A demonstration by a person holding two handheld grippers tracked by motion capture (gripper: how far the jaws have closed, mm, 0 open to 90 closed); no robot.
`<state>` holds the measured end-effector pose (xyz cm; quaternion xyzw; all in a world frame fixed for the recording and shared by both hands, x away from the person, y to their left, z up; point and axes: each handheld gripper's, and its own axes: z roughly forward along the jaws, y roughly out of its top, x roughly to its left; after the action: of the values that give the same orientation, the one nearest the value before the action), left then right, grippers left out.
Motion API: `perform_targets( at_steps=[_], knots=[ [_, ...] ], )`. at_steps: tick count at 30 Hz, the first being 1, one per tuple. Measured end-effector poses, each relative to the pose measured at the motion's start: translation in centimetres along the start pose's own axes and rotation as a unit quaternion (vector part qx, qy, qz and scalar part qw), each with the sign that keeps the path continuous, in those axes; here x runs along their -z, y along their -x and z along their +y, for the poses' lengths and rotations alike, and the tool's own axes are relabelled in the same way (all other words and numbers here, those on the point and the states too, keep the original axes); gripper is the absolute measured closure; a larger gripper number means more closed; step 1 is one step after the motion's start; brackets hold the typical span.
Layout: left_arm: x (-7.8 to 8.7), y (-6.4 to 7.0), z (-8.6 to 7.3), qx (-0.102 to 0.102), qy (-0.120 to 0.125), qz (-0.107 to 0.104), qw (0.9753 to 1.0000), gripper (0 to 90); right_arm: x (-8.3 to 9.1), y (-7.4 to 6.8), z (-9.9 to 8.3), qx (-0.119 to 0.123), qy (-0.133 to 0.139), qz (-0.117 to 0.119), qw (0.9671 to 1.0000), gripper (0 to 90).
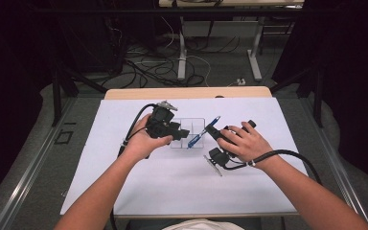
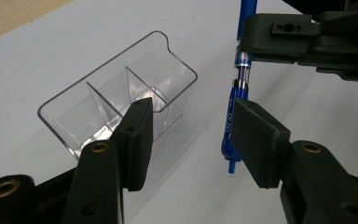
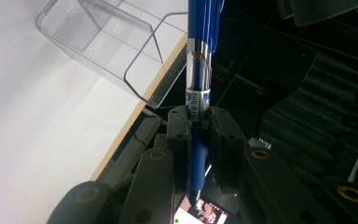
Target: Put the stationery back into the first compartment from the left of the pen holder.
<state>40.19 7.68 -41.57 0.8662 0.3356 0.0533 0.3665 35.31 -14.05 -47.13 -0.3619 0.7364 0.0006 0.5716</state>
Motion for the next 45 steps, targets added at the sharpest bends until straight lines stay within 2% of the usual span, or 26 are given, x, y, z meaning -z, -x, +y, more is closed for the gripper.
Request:
perform_targets(
  at_steps=[3,9,14,15,20,27,36,37,39,40,45],
  knots=[
    [-0.2,0.2,0.0,-0.001,-0.001,-0.004,1.0,49.5,0.1,0.0,0.1,0.009,0.004,-0.001,1.0,79.8],
    [-0.5,0.5,0.1,-0.002,-0.011,-0.011,0.9999,50.8,0.3,-0.1,0.3,0.012,0.012,-0.004,0.9999,79.8],
    [-1.0,1.0,0.3,0.008,-0.022,-0.025,0.9994,53.2,0.6,-0.2,0.5,0.01,0.011,-0.006,0.9999,79.7],
    [-1.1,1.1,0.4,0.004,-0.025,-0.028,0.9993,53.4,0.6,-0.2,0.5,0.011,0.011,-0.006,0.9999,79.7],
    [-1.7,1.4,0.5,0.018,-0.035,-0.043,0.9983,53.5,0.7,-0.2,0.7,0.015,0.018,-0.011,0.9997,79.7],
    [-2.5,1.9,0.7,0.019,-0.046,-0.05,0.9975,55.2,0.6,-0.2,0.7,0.017,0.033,-0.02,0.9991,79.7],
    [-3.7,2.6,1.3,0.007,-0.074,-0.051,0.9959,66.1,0.9,-0.1,1.0,0.023,0.031,-0.022,0.999,79.7],
    [-3.8,2.7,1.3,0.012,-0.078,-0.053,0.9954,68.4,0.9,-0.1,1.0,0.025,0.032,-0.023,0.9989,79.7],
    [-3.9,2.7,1.4,0.009,-0.083,-0.051,0.9952,74.0,0.9,-0.1,1.1,0.025,0.033,-0.025,0.9988,79.7],
    [-4.0,2.8,1.4,0.016,-0.084,-0.056,0.9948,77.1,0.9,-0.1,1.1,0.027,0.033,-0.024,0.9988,79.7],
    [-3.8,2.8,1.4,0.013,-0.088,-0.057,0.9944,78.4,0.9,-0.1,1.2,0.028,0.035,-0.025,0.9987,79.7]
  ],
)
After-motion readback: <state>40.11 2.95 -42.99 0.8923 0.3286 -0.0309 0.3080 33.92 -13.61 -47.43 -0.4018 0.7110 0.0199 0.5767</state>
